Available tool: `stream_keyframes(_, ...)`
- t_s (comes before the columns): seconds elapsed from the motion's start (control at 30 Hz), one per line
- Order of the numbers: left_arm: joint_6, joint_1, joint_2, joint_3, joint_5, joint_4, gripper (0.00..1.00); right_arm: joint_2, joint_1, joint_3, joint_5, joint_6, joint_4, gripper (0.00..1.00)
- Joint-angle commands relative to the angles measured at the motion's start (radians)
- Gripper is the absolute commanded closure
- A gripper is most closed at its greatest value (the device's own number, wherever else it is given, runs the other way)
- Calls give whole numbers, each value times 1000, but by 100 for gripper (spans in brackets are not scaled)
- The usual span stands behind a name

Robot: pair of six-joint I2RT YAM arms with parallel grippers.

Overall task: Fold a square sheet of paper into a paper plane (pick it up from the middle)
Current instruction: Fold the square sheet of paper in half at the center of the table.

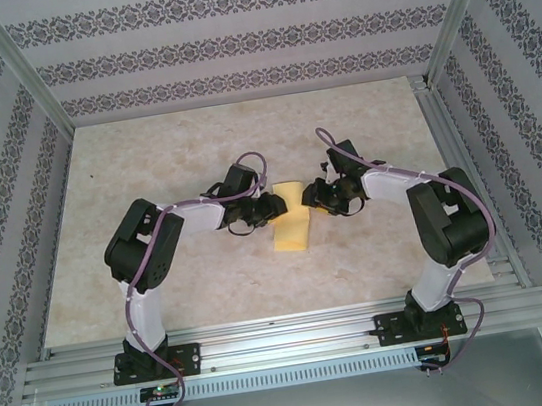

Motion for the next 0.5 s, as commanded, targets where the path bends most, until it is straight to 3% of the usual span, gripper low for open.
stream_keyframes(0.0, 16, -15, -60, -15, 7, 34, 64, 30, 14, 18, -3, -13, -4, 57)
stream_keyframes(0.47, 27, -13, -93, -33, -38, 8, 59, 55, 61, 52, 63, 0, -47, 57)
